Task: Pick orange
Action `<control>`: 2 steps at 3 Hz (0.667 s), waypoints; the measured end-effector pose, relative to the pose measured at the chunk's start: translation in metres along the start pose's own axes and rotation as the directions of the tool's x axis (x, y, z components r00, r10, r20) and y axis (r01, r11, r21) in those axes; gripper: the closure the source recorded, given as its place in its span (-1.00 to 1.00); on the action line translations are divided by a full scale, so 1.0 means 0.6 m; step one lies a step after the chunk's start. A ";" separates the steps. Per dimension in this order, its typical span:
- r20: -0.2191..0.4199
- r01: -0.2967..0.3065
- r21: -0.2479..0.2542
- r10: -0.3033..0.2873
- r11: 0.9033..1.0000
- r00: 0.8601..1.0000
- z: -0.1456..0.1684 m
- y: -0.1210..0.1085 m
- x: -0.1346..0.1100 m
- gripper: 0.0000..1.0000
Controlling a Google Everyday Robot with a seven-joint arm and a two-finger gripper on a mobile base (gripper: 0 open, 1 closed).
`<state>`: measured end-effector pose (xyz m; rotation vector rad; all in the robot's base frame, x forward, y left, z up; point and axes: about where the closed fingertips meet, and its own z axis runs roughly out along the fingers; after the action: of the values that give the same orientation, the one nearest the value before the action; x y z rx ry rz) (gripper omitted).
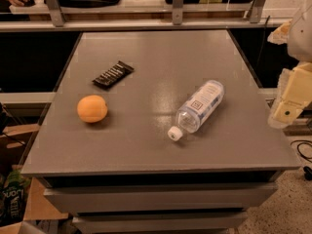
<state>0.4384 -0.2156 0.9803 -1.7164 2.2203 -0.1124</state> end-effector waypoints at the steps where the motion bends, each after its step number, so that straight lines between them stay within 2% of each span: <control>1: 0.001 0.002 0.001 -0.002 1.000 1.000 -0.001 0.000 -0.002 -1.00; 2: 0.013 0.076 0.007 -0.076 0.997 0.997 -0.007 0.005 -0.045 -1.00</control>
Offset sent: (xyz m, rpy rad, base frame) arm 0.0037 0.0564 0.0141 -0.0278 -0.0212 0.1680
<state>0.4402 -0.1898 0.9894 -1.7928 2.1434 -0.1253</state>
